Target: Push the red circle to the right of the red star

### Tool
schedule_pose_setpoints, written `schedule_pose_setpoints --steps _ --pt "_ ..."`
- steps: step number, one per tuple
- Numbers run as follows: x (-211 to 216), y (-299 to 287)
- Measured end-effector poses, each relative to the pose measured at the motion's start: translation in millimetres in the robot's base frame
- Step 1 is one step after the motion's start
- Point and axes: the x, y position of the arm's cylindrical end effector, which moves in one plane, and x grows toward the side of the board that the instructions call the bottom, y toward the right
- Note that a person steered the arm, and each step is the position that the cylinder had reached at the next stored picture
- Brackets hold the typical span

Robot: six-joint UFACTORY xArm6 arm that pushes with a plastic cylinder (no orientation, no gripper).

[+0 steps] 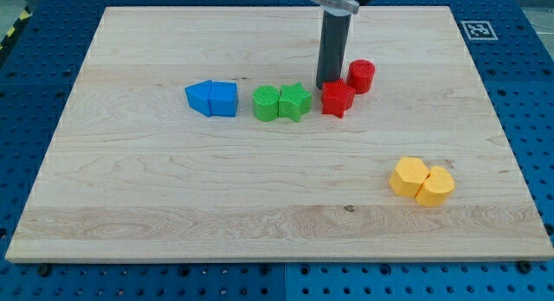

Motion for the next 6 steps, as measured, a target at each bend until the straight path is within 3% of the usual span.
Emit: schedule_pose_setpoints --steps 2,3,5,6 --pt "-59 2" --pt "-61 25" --pt "-4 60" --pt "-2 73"
